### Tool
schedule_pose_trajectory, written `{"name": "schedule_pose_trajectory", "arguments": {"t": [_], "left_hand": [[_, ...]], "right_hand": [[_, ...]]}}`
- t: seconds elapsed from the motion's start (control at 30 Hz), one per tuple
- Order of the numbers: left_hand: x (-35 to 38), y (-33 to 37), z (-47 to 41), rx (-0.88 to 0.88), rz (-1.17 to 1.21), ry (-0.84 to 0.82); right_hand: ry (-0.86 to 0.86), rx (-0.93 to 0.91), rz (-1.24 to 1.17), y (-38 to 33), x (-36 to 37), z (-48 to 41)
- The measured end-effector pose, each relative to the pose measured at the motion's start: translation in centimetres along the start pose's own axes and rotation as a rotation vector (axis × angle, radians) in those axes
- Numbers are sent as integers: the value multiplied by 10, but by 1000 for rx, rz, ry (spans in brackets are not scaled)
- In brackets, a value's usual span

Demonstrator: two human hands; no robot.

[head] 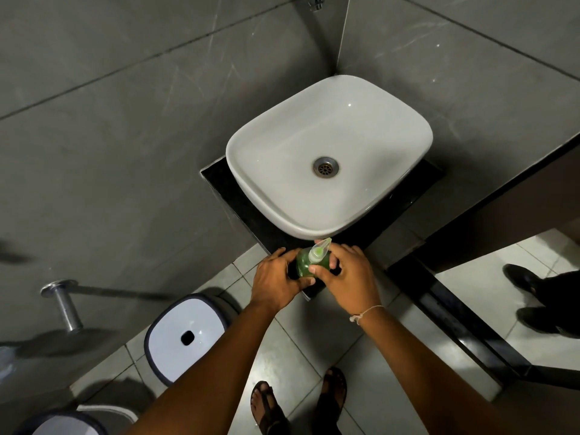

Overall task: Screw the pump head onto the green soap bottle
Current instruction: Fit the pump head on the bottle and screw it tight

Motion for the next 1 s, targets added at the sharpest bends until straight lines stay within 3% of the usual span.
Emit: {"name": "schedule_pose_trajectory", "arguments": {"t": [0.2,0.3,0.5,0.77,0.93,1.0], "left_hand": [[1,0,1,0,28,19],[1,-1,1,1,32,17],[0,0,-1,2,4,-5],[-3,2,0,10,-28,-15],[-3,4,1,13,-58,-36],[-4,5,1,11,-46,-28]], "right_hand": [[63,111,-166,8,5,-7],[85,79,-147,7,9,-1],[-55,-11,-166,7,5,-2],[130,66,-95,4,8,-2],[-68,-39,-55,5,1,-9],[-71,-21,-5,5,-3,-14]]}}
Point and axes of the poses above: each hand's wrist, its own z-axis away from the middle knuckle, its own x-axis out of the palm, y = z × x, the point moved 4 cm from there along -z, towards the middle knuckle, and after that the axes turned 12 degrees about -y, right-handed, at the moved point
